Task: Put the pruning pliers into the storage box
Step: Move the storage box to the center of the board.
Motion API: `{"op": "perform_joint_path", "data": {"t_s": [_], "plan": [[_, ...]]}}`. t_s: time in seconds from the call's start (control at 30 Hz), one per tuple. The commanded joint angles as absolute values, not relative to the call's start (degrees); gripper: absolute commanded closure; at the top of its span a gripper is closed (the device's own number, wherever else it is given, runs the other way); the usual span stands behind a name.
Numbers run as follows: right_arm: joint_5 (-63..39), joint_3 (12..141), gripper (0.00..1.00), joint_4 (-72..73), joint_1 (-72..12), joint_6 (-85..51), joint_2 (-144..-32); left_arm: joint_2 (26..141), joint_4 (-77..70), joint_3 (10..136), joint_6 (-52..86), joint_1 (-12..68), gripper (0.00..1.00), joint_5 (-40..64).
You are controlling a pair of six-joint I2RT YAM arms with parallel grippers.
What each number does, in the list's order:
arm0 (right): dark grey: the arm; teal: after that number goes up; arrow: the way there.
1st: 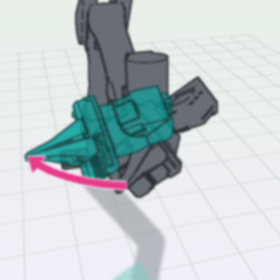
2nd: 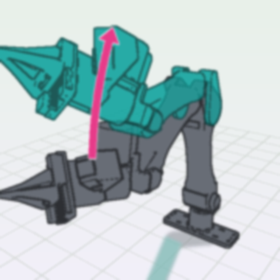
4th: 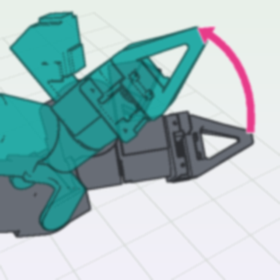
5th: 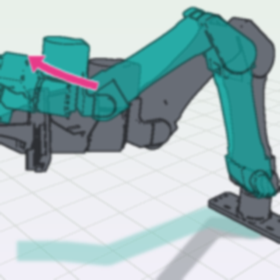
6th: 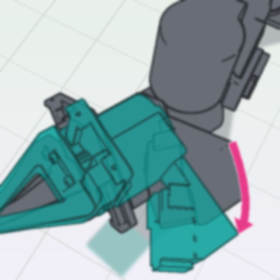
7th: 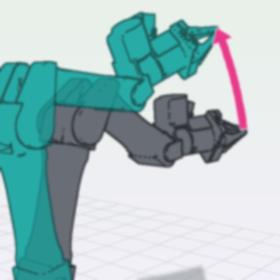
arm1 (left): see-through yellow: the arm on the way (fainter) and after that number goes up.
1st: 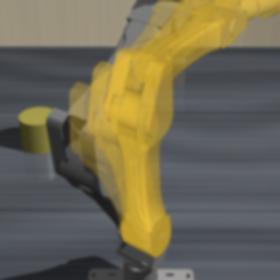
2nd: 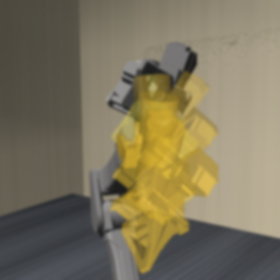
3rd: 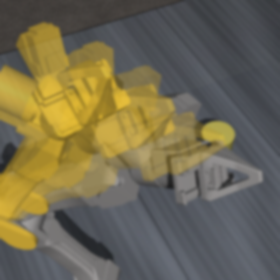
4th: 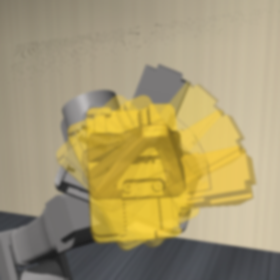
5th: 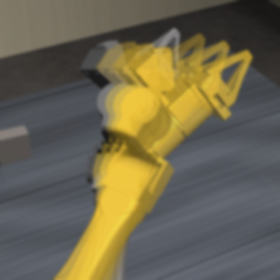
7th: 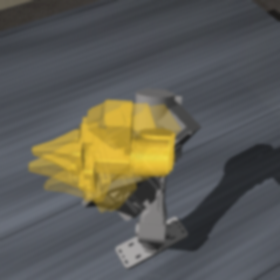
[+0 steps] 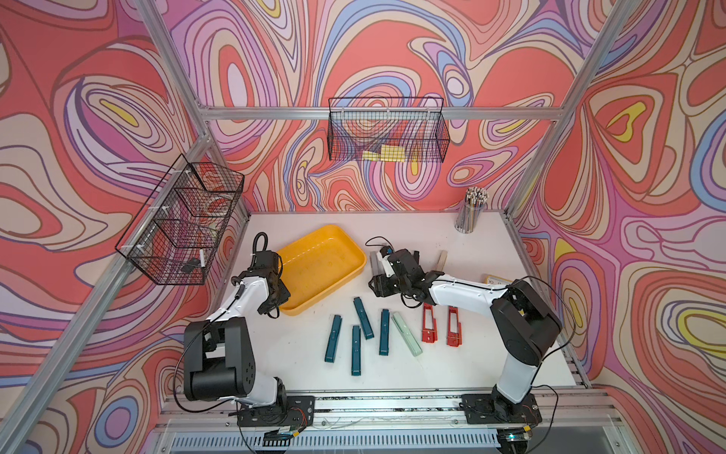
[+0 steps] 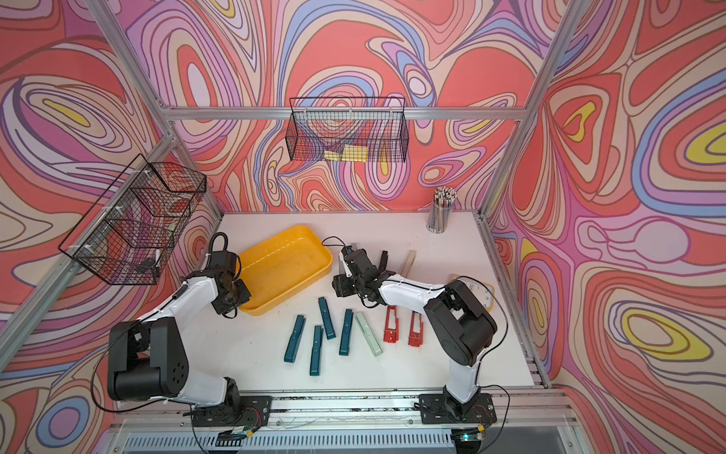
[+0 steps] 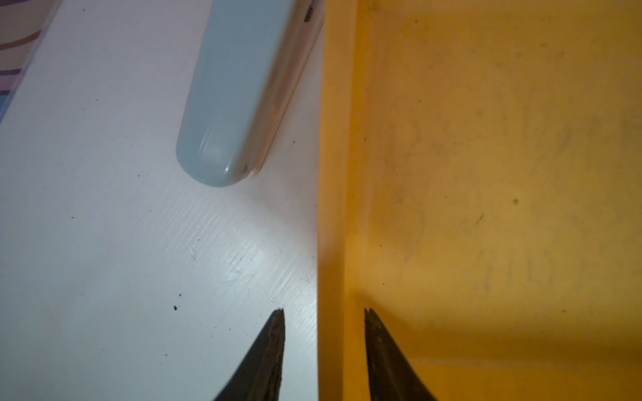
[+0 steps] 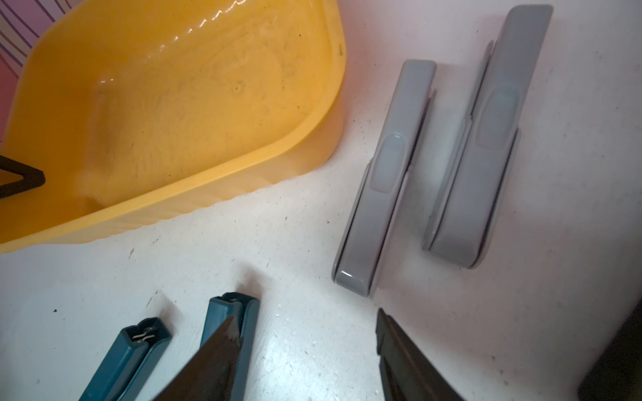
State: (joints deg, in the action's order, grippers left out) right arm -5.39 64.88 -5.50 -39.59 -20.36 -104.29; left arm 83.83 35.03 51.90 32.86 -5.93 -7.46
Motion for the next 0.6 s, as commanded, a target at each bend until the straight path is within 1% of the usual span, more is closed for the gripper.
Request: {"op": "perform_joint_path", "data": {"t_s": [0.0, 0.1, 0.17, 0.57], "plan": [[-4.18, 67.2, 0.33, -6.84, -39.98, -20.34, -105.53, 80.62, 36.98, 51.32, 32.52, -5.71, 0.46, -6.68], [-3.57, 68.09, 0.33, -7.71, -39.99, -20.3, -106.31, 79.1, 38.58, 52.68, 31.62, -5.7, 0.34, -4.87], [-3.52, 68.29, 0.33, -7.66, -39.99, -20.3, -106.51, 78.0, 39.69, 53.5, 31.26, -5.62, 0.31, -4.03], [-2.07, 70.69, 0.38, -8.2, -39.94, -19.43, -110.63, 67.1, 44.5, 56.44, 29.04, -5.62, 0.23, -1.37]]}}
